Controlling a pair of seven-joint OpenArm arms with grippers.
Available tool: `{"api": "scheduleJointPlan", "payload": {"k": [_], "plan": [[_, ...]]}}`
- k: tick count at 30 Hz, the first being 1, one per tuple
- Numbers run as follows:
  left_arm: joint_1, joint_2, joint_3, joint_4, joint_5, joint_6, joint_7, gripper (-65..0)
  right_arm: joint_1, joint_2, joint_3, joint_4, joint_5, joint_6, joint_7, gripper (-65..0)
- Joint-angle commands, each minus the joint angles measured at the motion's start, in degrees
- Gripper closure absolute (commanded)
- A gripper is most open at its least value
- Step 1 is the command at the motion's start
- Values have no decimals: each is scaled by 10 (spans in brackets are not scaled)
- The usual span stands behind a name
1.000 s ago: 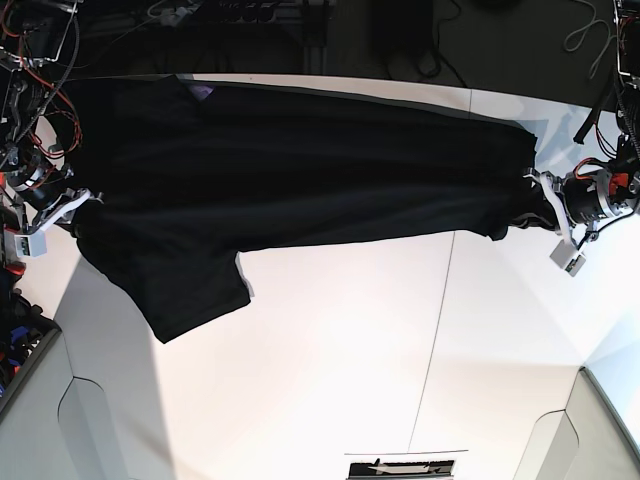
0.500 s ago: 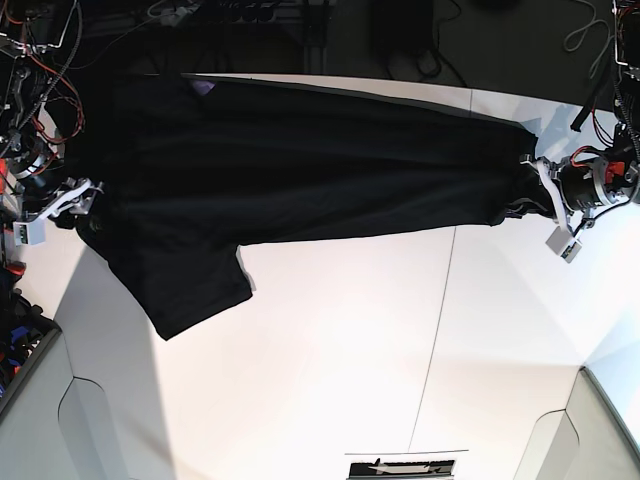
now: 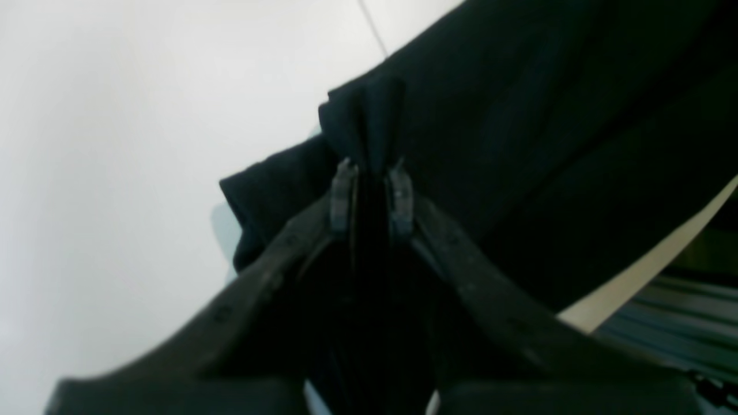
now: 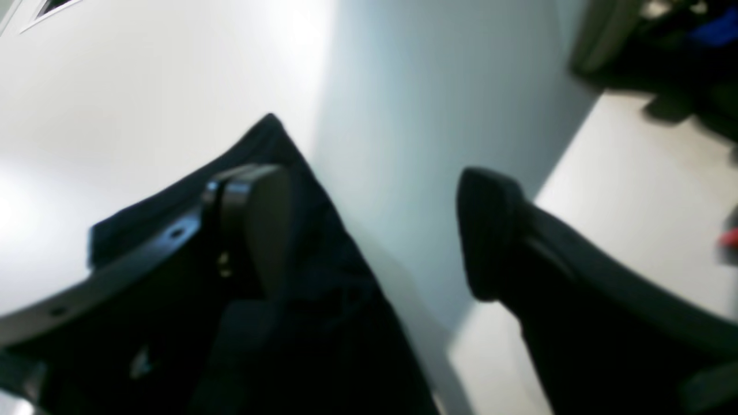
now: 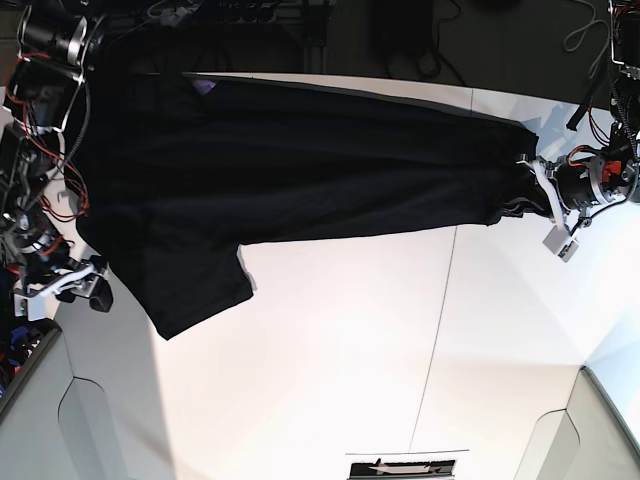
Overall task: Layout the t-shirt on the table in an organized manner, then fold the t-shirt properly
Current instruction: 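Fold the shirt lengthwise, lifting the grasped side over toward the collar edge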
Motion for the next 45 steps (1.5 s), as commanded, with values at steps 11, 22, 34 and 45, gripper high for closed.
{"api": "scheduleJointPlan", "payload": {"k": [11,22,34,45], "plan": [[-9,-11,-5,8,-9,-5,-10,-104,48,8,-109,-112,3,8,29,-424],[-9,-11,-5,8,-9,-5,-12,-104,44,-18,-110,-16,32,9,-53,0],[-9,-11,-5,8,-7,-5,-13,-104,-224,-17,-26,391,141,9,-156,0],[-9,-11,-5,8,-8,-5,-15,-199,-395,-17,50,494,209,17,-156,0]]}}
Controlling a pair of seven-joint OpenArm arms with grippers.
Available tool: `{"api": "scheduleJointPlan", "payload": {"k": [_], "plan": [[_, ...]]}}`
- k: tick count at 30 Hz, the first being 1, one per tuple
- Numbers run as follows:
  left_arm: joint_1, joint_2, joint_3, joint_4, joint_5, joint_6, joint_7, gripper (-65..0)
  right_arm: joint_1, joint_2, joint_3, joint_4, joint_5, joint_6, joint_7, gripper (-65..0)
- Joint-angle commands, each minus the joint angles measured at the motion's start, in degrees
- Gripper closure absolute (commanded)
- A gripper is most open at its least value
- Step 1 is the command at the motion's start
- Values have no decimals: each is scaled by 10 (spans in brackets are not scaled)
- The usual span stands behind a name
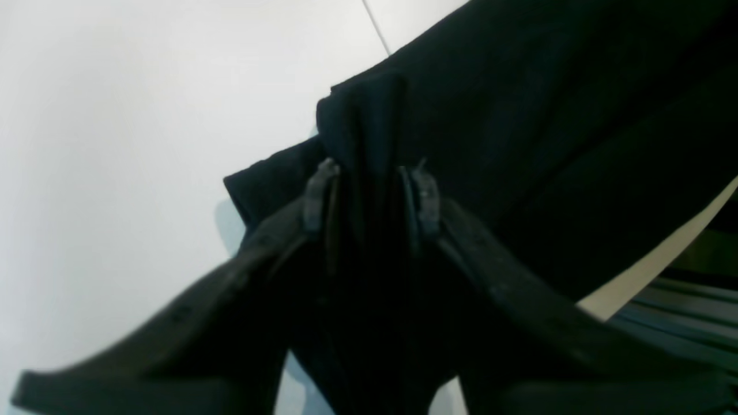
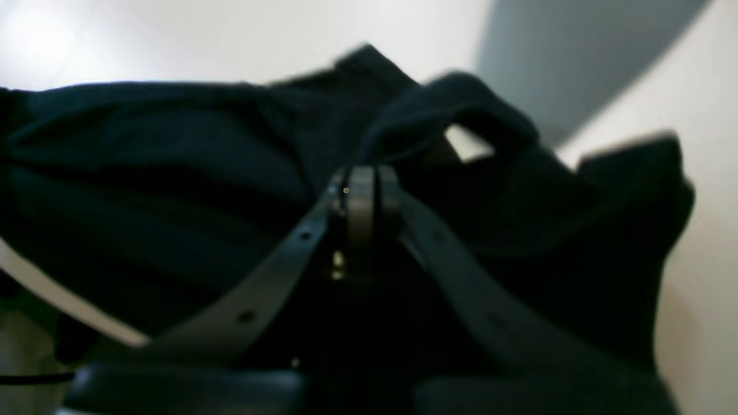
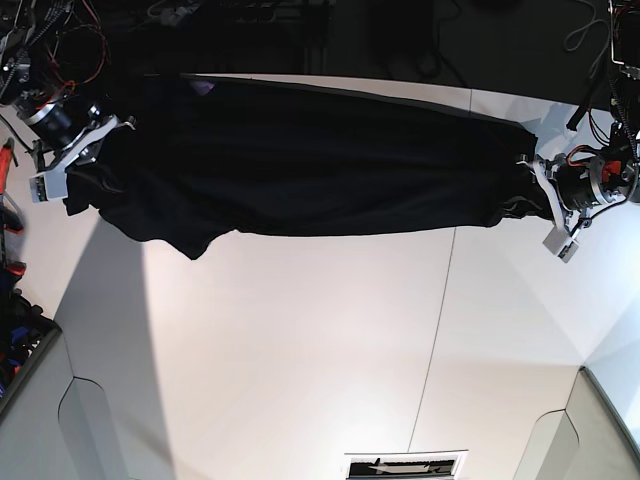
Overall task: Layout the t-shirt on the table in an organized manner, then fold the t-shirt properly
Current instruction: 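Fold the shirt lengthwise, lifting the grasped side over toward the collar edge, then hold the folded strip with both grippers and swing the left gripper's end inward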
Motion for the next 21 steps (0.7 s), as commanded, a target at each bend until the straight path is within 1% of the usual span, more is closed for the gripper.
{"api": "scheduleJointPlan", "payload": {"k": [1,5,16,18,20,21], "plan": [[-9,-11,-5,8,-11,-5,-10,-199,-3,8,6,11,14,10,14,0],[-9,-11,-5,8,-14,-5,-10,-199,-24,8,7,12,33,10,12,0],[-9,-11,-5,8,-22,-5,-10,-206,-69,6,20,15,49,10,8,0],[-9,-11,-5,8,-26,-5,-10,-263,-74,6,25,15,50,9,-8,0],[-9,-12,-5,8,-34,-5,-10,-336,-79,1,26,15,49,9,-11,0],[-9,-11,-5,8,-37,-5,-10,-356,-82,-2,27,15,49,9,-12,0]]}}
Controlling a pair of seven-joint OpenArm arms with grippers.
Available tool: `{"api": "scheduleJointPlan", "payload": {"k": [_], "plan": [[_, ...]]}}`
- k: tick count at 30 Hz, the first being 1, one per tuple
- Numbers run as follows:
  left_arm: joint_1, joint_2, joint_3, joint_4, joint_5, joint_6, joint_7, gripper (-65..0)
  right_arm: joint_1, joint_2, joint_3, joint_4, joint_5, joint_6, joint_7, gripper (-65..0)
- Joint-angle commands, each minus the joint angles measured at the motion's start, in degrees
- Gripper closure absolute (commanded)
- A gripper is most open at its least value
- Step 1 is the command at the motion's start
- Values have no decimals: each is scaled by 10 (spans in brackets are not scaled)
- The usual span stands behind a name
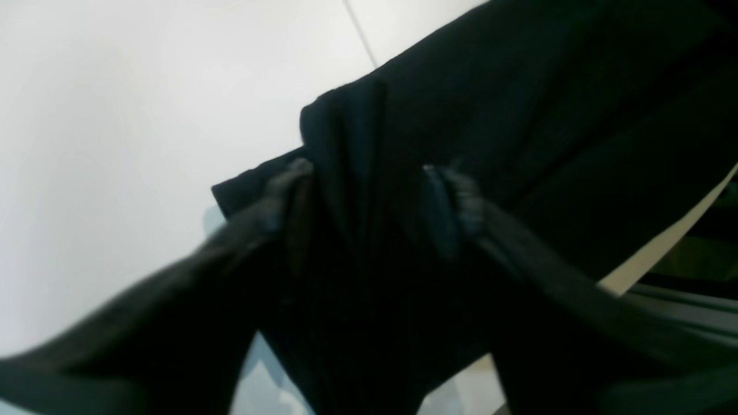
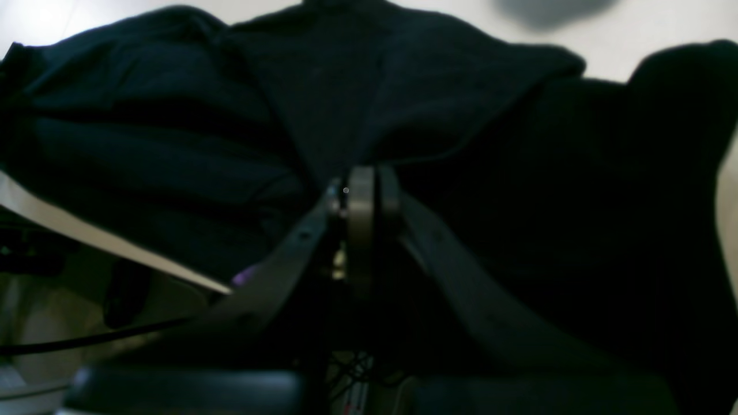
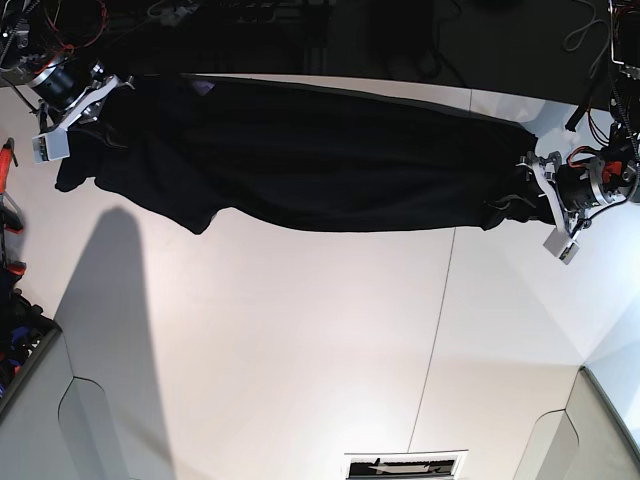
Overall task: Layout the t-shirt on the table in an organized manner, then fold the t-shirt properly
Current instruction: 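Hold the folded strip with both grippers and swing the left gripper's end inward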
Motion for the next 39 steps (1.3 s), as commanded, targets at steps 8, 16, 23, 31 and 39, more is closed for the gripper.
{"api": "scheduleJointPlan", "payload": {"k": [8,16,23,31,39], "plan": [[-9,-11,-10,8,-23,-5,-8,-359,-1,-8,22,13,20,5,9,-293],[-9,-11,-108,8,-123,-5,52,-359,7,-21,143,101,55,5,9,-291],[1,-11,-153,7,-141,-5,67,-359,37,-27,102,112,-3,3,22,0],[71,-9,-153,7,-86,-5,5,-439,37,-26,-17,-39,-92,2,54,0],[86,53,-154,7,-36,-5,-24,-439,39,-27,-20,-76,-77,1,58,0]]}}
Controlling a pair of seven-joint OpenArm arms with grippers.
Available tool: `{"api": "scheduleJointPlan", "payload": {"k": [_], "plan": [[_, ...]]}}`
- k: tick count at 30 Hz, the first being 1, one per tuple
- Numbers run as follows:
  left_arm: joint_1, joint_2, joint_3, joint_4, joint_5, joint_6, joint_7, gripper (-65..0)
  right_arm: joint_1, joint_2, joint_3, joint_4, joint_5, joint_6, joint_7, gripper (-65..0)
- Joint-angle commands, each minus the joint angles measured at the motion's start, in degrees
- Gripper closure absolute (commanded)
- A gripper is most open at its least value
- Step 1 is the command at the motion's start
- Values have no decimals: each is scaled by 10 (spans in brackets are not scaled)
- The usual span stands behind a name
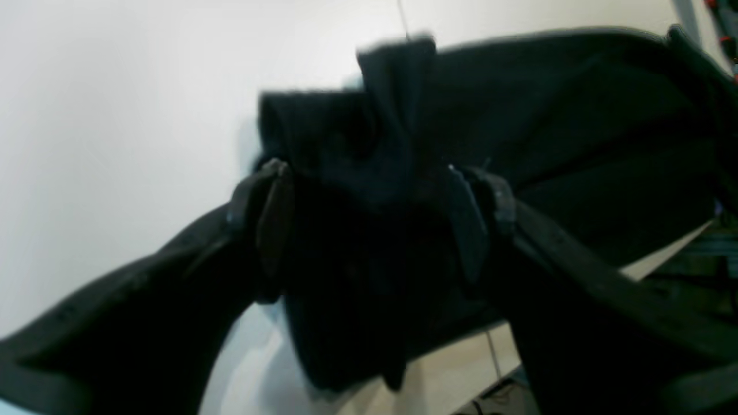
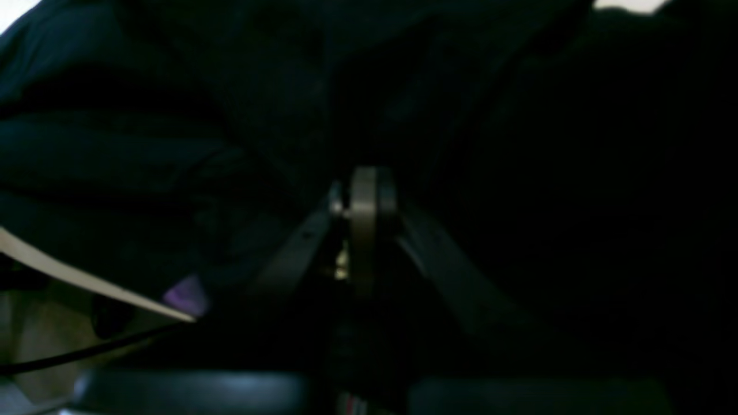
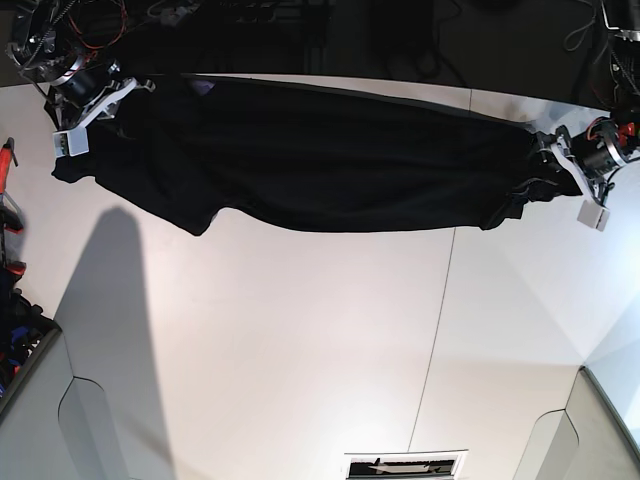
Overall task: Layout the t-shirt on the table in an organized manner, then fold the t-shirt properly
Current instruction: 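Hold the folded strip with both grippers and swing the left gripper's end inward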
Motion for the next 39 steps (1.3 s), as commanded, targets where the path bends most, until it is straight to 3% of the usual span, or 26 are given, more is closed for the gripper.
{"api": "scheduleJointPlan", "payload": {"k": [1,6,15,16,20,26,33,37,39], "plan": [[-5,-6,-5,7,6,-5,-23,-439,5,8,3,9,12,2,9,0],[-5,21,-5,6,80,-5,-43,-439,9,8,3,9,13,2,4,0],[13,45,-5,6,51,-5,-5,-422,11,8,3,9,20,2,5,0],[15,49,-5,6,49,-5,-5,-373,11,8,3,9,22,2,5,0],[16,63,-5,6,50,-5,-21,0,16,8,3,9,24,2,5,0],[-9,64,-6,6,144,-5,-120,0,20,9,3,9,24,2,5,0],[-100,58,-5,6,264,7,-131,0,37,9,19,9,60,3,4,0],[-140,28,-5,6,313,44,-142,0,54,9,22,10,69,3,3,0],[-156,6,-5,7,316,45,-140,0,60,9,22,10,69,5,2,0]]}}
